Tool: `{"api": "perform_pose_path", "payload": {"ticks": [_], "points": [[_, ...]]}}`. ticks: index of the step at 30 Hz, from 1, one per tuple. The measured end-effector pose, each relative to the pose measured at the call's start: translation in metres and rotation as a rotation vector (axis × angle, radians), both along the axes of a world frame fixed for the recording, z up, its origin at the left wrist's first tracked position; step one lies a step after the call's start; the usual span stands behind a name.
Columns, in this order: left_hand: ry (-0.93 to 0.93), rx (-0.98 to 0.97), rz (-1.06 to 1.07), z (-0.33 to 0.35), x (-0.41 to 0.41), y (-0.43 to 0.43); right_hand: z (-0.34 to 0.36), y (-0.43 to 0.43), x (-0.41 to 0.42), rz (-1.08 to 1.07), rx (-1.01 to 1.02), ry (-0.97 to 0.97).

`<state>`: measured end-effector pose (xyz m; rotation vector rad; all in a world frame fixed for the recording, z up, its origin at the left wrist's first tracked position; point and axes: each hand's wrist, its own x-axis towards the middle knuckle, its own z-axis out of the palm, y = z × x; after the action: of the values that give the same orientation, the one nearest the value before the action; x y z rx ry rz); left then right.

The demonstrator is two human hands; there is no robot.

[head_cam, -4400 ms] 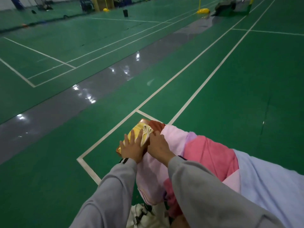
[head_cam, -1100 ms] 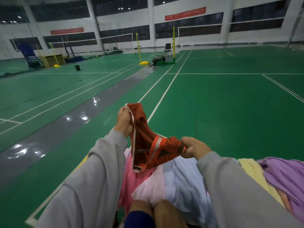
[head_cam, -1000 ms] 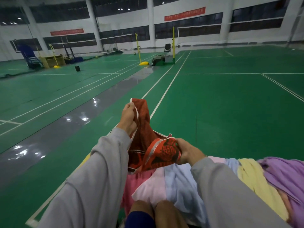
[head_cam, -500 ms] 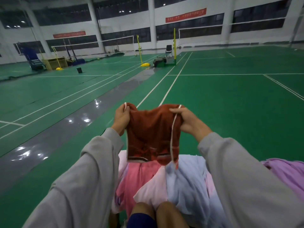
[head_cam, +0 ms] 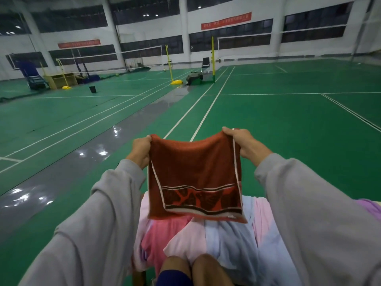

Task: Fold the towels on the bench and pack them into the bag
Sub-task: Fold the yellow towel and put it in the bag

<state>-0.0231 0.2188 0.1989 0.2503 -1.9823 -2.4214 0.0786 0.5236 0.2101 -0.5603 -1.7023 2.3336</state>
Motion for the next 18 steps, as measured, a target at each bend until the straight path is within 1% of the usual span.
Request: {"api": "perform_pose_path", "payload": {"ticks": [2,3,5,8,10,12,15,16,17,18], "points": [[0.016,-0.066,0.011,0.006,0.000,-0.001,0.004,0.010,0.001,0.007,-0.027,0.037],[0.032,-0.078,-0.013,0.009,0.001,-0.001,0.006,0.015,0.001,0.008,-0.055,0.048],[0.072,-0.109,-0.102,0.015,0.002,-0.002,0.009,0.020,0.000,-0.045,-0.045,0.020],[0.148,-0.169,-0.173,0.016,-0.001,0.003,0.007,0.026,-0.005,-0.286,0.098,-0.072],[0.195,-0.235,-0.153,0.009,-0.005,0.007,0.004,0.035,-0.004,-0.371,0.208,-0.173],[0.211,-0.290,-0.130,-0.001,-0.010,0.008,0.000,0.043,-0.004,-0.363,0.271,-0.234],[0.202,-0.297,-0.117,-0.006,-0.012,0.010,-0.003,0.051,-0.009,-0.365,0.424,-0.270],[0.206,-0.288,-0.113,-0.004,-0.013,0.012,-0.006,0.057,-0.017,-0.351,0.429,-0.266],[0.208,-0.280,-0.111,0.000,-0.012,0.014,-0.009,0.062,-0.025,-0.315,0.389,-0.274],[0.212,-0.270,-0.110,0.004,-0.012,0.016,-0.008,0.064,-0.026,-0.282,0.306,-0.293]]}}
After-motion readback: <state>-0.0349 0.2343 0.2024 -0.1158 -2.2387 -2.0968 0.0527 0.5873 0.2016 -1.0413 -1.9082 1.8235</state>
